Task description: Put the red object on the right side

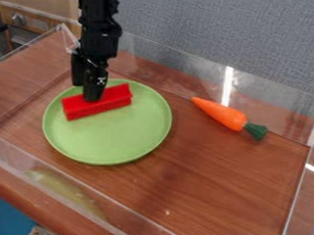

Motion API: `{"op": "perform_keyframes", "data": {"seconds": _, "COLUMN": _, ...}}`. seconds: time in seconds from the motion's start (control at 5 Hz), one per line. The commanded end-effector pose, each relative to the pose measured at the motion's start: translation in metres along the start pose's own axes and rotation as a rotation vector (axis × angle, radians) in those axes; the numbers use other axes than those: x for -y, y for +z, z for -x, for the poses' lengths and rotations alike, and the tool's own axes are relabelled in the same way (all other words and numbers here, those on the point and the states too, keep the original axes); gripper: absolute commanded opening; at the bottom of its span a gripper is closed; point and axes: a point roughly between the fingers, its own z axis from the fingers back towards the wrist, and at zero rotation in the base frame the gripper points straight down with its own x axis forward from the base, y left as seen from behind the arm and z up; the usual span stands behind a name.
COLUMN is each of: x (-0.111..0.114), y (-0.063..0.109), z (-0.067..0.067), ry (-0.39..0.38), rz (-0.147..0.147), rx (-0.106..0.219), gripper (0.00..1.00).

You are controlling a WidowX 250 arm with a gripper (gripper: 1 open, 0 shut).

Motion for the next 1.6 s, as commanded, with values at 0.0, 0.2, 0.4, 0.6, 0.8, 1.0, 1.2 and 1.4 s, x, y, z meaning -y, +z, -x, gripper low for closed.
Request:
{"op": "perform_keyframes", "data": {"seconds": 0.0, "x": -0.004, "y": -0.001, "z": 0.008, "ry": 0.044, "rz": -0.003, "rx": 0.004, "gripper": 0.0}}
{"op": "perform_keyframes", "data": {"seconds": 0.2, "x": 0.007, "y": 0.002, "z": 0.01, "ry": 0.057, "rz": -0.021, "rx": 0.015, "gripper": 0.0}}
{"op": "perform_keyframes", "data": {"seconds": 0.4, "x": 0.02, "y": 0.011, "z": 0.013, "ry": 0.08, "rz": -0.052, "rx": 0.031, "gripper": 0.0}}
{"op": "perform_keyframes", "data": {"seconds": 0.6, "x": 0.028, "y": 0.023, "z": 0.019, "ry": 0.055, "rz": -0.088, "rx": 0.046, "gripper": 0.0}}
{"op": "perform_keyframes", "data": {"seconds": 0.8, "x": 0.039, "y": 0.04, "z": 0.024, "ry": 0.029, "rz": -0.136, "rx": 0.066, "gripper": 0.0}}
{"op": "perform_keyframes", "data": {"seconds": 1.0, "x": 0.047, "y": 0.058, "z": 0.025, "ry": 0.007, "rz": -0.186, "rx": 0.093, "gripper": 0.0}}
{"op": "perform_keyframes", "data": {"seconds": 1.2, "x": 0.037, "y": 0.065, "z": 0.023, "ry": 0.057, "rz": -0.178, "rx": 0.109, "gripper": 0.0}}
{"op": "perform_keyframes", "data": {"seconds": 1.4, "x": 0.018, "y": 0.061, "z": 0.02, "ry": 0.112, "rz": -0.156, "rx": 0.116, "gripper": 0.0}}
